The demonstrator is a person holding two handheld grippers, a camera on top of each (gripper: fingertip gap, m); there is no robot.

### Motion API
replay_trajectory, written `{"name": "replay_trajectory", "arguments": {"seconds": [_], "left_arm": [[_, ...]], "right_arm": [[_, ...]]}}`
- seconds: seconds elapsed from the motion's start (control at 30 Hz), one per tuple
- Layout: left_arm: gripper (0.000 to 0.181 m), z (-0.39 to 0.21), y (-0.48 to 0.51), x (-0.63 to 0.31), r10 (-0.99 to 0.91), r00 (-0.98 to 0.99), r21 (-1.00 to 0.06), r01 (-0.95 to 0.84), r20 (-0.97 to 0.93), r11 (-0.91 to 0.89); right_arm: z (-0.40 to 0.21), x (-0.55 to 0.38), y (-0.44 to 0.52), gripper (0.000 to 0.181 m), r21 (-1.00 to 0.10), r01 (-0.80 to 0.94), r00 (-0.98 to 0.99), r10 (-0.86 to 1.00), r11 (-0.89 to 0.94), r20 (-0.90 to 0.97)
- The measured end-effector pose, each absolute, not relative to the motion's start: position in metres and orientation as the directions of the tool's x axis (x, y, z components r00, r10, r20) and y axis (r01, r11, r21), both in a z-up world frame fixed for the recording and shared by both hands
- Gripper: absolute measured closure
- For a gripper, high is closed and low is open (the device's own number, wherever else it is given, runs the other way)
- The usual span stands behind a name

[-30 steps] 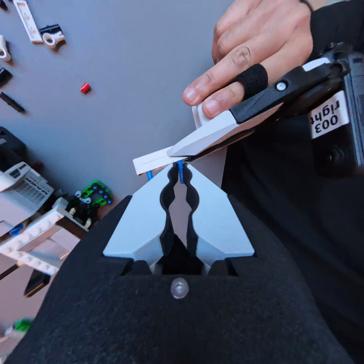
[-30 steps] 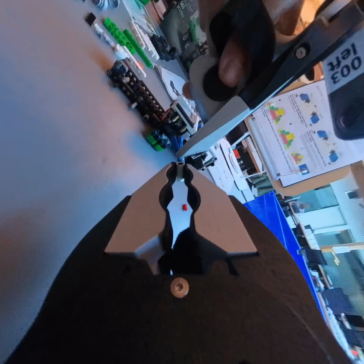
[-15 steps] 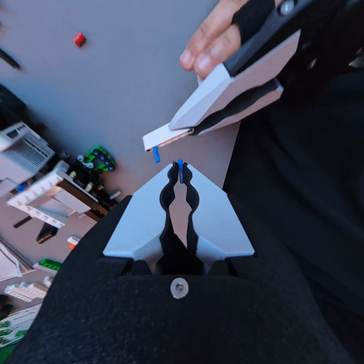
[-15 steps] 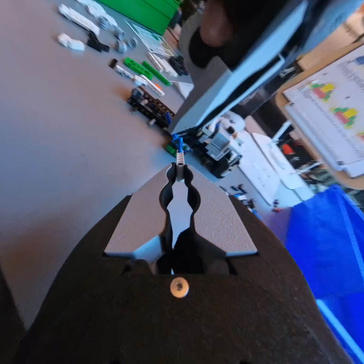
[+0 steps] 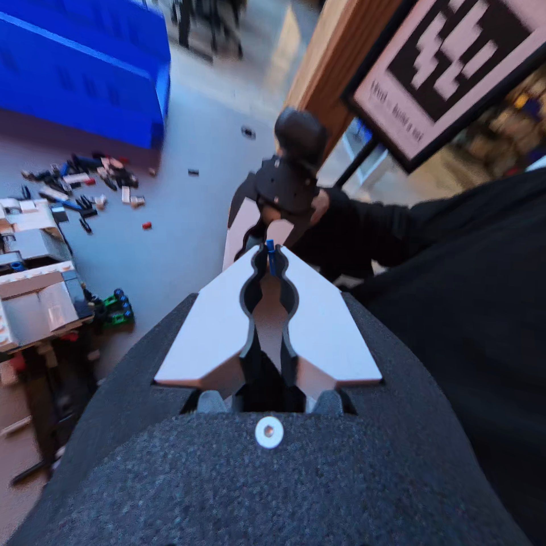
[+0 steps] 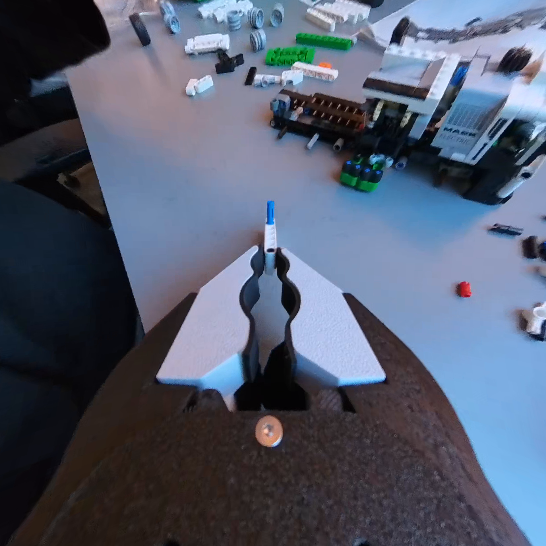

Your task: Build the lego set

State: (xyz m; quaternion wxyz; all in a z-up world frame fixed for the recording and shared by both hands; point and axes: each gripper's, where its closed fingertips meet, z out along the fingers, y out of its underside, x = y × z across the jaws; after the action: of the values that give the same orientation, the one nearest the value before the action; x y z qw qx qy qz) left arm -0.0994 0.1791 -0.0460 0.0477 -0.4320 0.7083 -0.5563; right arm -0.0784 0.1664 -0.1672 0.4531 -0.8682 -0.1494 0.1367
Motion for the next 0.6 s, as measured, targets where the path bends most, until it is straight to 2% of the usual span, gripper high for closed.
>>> {"name": "replay_trajectory", "arguments": {"seconds": [0.13, 0.2, 0.27, 0.4, 0.47, 0.53, 0.6], "left_arm": [[0.178, -0.038, 0.184, -0.096, -0.662, -0.594, -0.882, -0.404, 0.456, -0.244], [0.178, -0.037, 0.184, -0.093, -0.633, -0.578, -0.857, -0.368, 0.514, -0.36], [0.178, -0.047, 0.182, -0.088, -0.629, -0.537, -0.827, -0.391, 0.562, -0.404], [0.178, -0.046, 0.176, -0.081, -0.592, -0.529, -0.79, -0.334, 0.608, -0.513], [0.178, -0.042, 0.172, -0.079, -0.562, -0.545, -0.77, -0.299, 0.623, -0.563], [0.178, -0.034, 0.167, -0.082, -0.537, -0.594, -0.774, -0.26, 0.6, -0.578], [0.179, -0.024, 0.159, -0.088, -0.504, -0.659, -0.782, -0.214, 0.557, -0.585]], "right_arm": [[-0.184, -0.079, 0.158, 0.174, -0.763, 0.198, 0.914, 0.397, -0.616, -0.083], [-0.188, -0.079, 0.157, 0.174, -0.749, 0.217, 0.914, 0.399, -0.626, -0.068], [-0.188, -0.079, 0.158, 0.174, -0.747, 0.228, 0.915, 0.399, -0.625, -0.054], [-0.179, -0.073, 0.159, 0.152, -0.776, 0.199, 0.928, 0.369, -0.598, -0.046], [-0.145, -0.077, 0.161, 0.146, -0.869, 0.127, 0.934, 0.352, -0.478, -0.057], [-0.094, -0.092, 0.156, 0.145, -0.96, -0.035, 0.909, 0.39, -0.279, -0.147], [-0.054, -0.1, 0.148, 0.15, -0.955, -0.262, 0.845, 0.444, -0.14, -0.297]]}}
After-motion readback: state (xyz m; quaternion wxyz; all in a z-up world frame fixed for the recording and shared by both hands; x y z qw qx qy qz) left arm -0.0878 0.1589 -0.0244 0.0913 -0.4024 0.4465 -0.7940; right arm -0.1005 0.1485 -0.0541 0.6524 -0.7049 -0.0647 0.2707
